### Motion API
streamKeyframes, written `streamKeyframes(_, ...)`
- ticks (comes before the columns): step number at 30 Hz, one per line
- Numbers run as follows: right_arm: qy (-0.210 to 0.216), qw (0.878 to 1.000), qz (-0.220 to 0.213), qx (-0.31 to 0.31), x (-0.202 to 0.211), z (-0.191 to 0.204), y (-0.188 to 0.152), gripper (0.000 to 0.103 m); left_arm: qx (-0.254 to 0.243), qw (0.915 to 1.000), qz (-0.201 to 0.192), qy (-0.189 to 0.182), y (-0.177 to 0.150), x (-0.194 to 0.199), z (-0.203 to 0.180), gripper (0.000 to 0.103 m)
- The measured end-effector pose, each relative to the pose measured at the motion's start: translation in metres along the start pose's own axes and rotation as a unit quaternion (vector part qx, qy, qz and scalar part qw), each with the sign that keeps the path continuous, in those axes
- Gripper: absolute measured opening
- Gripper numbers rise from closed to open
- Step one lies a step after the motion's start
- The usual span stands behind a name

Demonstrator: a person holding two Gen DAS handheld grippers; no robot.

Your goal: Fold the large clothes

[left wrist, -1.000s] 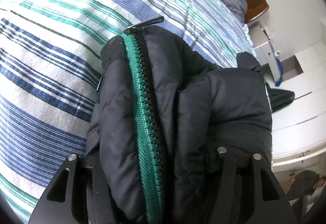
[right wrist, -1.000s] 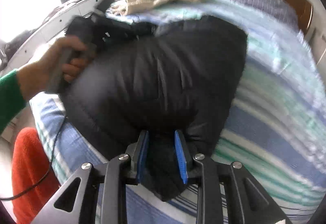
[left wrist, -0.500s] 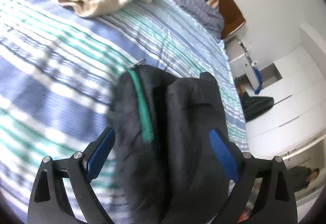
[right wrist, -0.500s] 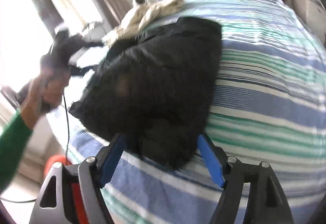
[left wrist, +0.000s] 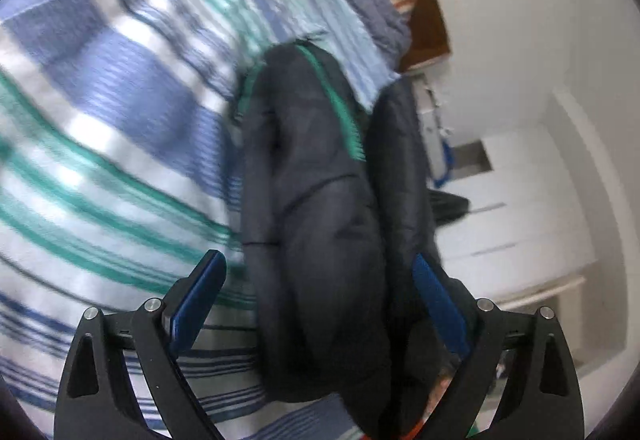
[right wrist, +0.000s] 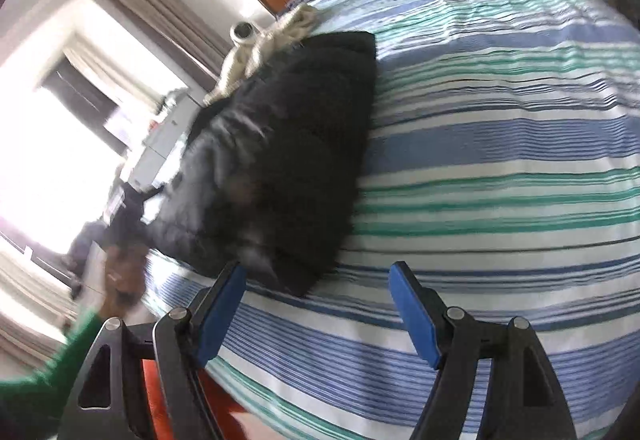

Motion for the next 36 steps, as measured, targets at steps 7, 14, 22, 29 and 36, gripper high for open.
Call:
streamKeyframes(7,0.042,0.997,-0.019,0.069,-0.027,0.06,0.039,0.073,-0.011,0.9995,0.029,0.009,-0.004,-0.02,0.003,0.095)
streamKeyframes(14,0.071,0.971,0.088,0.211,-0.154,0.168,0.046,0.036,0.016,0.9992,0.009,-0.036,-0.003,-0.006,0.005,0.095)
streamKeyframes(22,0.002,0.95,0.139,0.279,-0.223,0.179,-0.002,0.032,-0.014,0.9983,0.054,-0.021,0.0,-0.03,-0.001,0.1)
streamKeyframes(29,0.032,0.957,0.113,0.266,-0.183,0.182,-0.005,0.035,-0.1,0.9818,0.145,0.071,0.002,-0.089,-0.023,0.1)
streamKeyframes(36,0.03,0.992,0.005,0.127,-0.075,0.088,0.036,0.089,-0.092,0.9824,0.145,0.074,0.003,-0.088,-0.022,0.103)
Point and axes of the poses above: each gripper's, at about its wrist camera, not at the fingertips, and x roughly against the way its jaws point, z to its left, y to its top, the point moved 4 cm from there along -x, roughly the way its jaws point, and after that the axes turned 8 degrees about -z, right-handed, at the moved point
